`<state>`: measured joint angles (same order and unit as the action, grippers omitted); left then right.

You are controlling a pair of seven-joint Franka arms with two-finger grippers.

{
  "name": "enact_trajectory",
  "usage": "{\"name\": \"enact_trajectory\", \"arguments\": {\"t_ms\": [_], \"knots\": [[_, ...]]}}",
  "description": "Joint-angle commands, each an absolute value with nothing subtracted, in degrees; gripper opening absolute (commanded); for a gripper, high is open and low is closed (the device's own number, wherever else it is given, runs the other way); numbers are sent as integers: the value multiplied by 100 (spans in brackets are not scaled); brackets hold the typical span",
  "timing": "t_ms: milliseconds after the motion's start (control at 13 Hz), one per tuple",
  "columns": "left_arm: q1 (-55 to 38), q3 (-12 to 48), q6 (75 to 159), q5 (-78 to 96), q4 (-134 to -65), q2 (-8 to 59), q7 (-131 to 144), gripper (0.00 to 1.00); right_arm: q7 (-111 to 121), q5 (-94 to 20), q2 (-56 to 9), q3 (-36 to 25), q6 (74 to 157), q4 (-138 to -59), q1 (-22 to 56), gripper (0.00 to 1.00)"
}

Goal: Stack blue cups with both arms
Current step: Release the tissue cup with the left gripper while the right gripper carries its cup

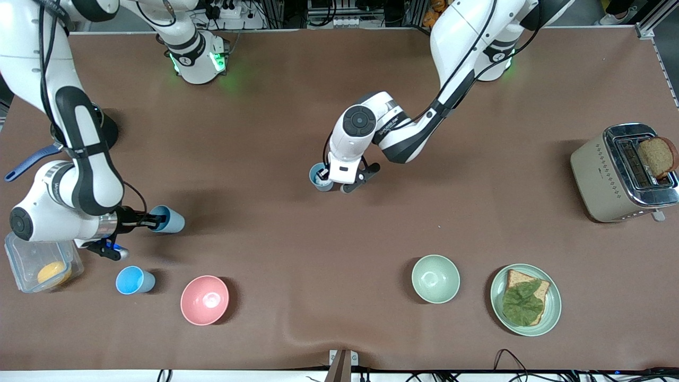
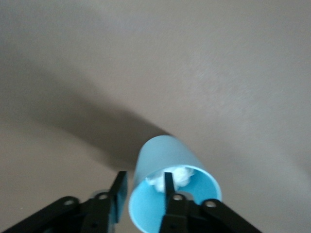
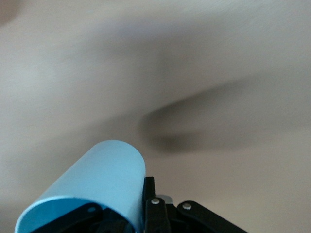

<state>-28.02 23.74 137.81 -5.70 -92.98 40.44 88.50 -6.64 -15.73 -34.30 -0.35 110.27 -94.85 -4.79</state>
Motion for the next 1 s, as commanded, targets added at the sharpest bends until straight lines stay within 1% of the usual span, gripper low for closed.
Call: {"name": "enact_trajectory", "arguments": {"t_ms": [0,154,308,538,692,769,923], "knots": [[-2716,2312,13302,-747,-9351,3387,9035,100,-1474,-1740,-2902,61,10741,-9598,-37,0],[-2419,2311,12292,-747,-9334,2658,9044,100,-1940,-2134,-2699,333,10714,-9598,183,0],[-2006,2320,11658,-747,-9369,2120,8896,100,-2737,-2188,-2698,448,10801,-9423,709,0],[-1330,2320,11129,-747,-9387,1619,7723,100,-4047,-2101,-2707,431,11196,-9360,1754,0],[-811,2312,10629,-756,-9378,1320,6327,100,-4699,-2083,-2733,431,11399,-9395,2239,0],[-582,2312,10382,-747,-9369,1179,5615,100,-5007,-2074,-2742,413,11417,-9413,2537,0],[-134,2320,10056,-747,-9369,906,4715,100,-5517,-2057,-2716,413,11365,-9465,2855,0]]}}
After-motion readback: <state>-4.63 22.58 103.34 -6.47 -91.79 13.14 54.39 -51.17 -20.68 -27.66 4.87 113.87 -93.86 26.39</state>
